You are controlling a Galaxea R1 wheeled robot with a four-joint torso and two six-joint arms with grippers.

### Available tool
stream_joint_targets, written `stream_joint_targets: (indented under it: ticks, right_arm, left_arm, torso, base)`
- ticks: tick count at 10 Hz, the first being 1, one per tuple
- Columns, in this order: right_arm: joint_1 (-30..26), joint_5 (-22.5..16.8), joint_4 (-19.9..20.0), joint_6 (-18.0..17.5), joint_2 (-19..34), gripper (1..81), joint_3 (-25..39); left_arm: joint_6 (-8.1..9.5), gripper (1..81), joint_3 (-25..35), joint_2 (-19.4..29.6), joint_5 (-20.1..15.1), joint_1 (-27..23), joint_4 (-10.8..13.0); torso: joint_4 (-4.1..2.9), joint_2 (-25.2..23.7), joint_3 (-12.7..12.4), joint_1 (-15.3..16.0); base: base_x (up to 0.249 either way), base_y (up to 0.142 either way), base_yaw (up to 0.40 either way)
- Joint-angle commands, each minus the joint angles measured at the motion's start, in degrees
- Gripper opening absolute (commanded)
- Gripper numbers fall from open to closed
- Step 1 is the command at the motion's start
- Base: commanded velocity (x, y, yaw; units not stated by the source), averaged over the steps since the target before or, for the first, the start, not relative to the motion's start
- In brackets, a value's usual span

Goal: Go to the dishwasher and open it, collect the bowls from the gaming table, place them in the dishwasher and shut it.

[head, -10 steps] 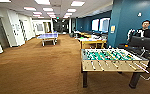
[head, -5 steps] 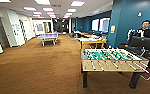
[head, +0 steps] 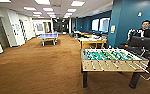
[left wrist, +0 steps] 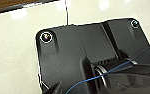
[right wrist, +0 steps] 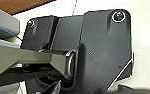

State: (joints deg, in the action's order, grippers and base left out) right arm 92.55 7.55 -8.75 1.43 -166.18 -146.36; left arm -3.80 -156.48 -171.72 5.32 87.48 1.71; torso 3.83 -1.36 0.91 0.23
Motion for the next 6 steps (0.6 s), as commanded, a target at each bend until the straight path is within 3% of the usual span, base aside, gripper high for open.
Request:
stream_joint_targets:
  ticks: [1,6]
  right_arm:
    - [-2.2,-2.6,-0.9,0.2,0.1,81.1,-0.2]
    - [-2.2,-2.5,-0.9,0.2,0.1,81.1,-0.2]
  left_arm:
    - [0.11,81.1,-0.1,0.3,-2.7,-3.0,-0.3]
    - [0.11,81.1,-0.1,0.4,-2.7,-3.0,-0.3]
  torso:
    - [0.00,0.0,0.0,0.0]
    - [0.00,0.0,0.0,-0.1]
  base:
    - [0.081,0.000,0.000]
    - [0.087,0.000,0.000]
